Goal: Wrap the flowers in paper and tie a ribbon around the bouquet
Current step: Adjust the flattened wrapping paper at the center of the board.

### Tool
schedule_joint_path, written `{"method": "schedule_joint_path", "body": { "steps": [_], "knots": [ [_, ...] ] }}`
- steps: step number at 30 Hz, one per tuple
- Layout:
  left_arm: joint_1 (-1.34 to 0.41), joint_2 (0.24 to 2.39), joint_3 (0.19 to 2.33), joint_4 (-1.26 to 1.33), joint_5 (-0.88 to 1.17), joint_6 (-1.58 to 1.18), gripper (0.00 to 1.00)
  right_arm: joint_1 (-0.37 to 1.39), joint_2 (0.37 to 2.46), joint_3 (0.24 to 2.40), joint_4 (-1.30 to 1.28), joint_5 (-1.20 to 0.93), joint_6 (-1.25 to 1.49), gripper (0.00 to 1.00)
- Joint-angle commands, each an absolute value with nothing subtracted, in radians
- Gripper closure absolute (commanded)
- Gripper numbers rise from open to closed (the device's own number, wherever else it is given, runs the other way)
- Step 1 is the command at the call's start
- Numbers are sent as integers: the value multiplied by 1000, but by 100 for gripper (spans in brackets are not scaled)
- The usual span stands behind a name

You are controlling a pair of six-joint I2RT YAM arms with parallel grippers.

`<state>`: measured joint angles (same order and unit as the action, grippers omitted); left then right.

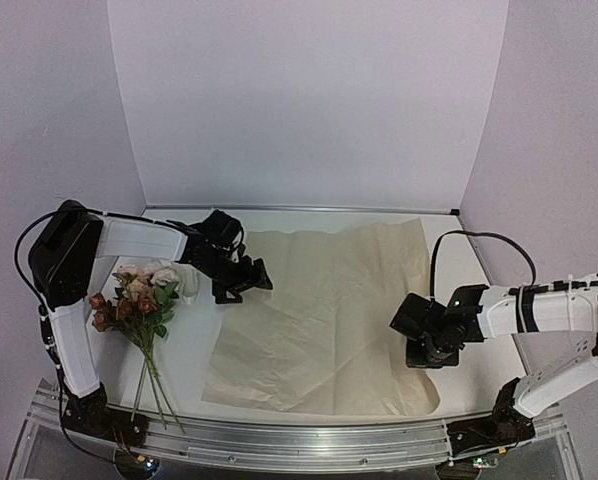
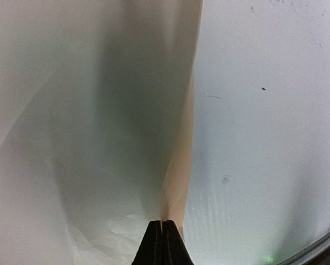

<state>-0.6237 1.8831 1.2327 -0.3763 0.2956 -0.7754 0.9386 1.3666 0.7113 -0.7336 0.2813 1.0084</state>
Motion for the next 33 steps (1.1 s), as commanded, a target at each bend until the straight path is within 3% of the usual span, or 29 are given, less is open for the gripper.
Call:
{"method": "schedule_joint_path", "body": {
  "steps": [1, 8, 12, 21, 27, 33],
  "knots": [
    [-582, 1718, 1143, -458, 209, -782, 9, 944, 1422, 730, -640, 281, 1054, 99],
    [-601, 1683, 1085, -471, 235, -812, 10, 824, 1359, 725, -666, 133, 889, 37],
    [-597, 1664, 1064, -464, 144, -791, 12, 660, 1377, 721, -663, -102, 760, 15],
    [-565, 1841, 1142, -377, 147, -612, 34, 493, 1472, 727, -570, -281, 656, 9],
    [-554, 1889, 1182, -358, 152, -575, 42, 456, 1507, 695, -505, -320, 659, 9],
    [-548, 1930, 1215, -351, 200, -554, 64, 454, 1521, 622, -429, -320, 706, 18]
  ]
}}
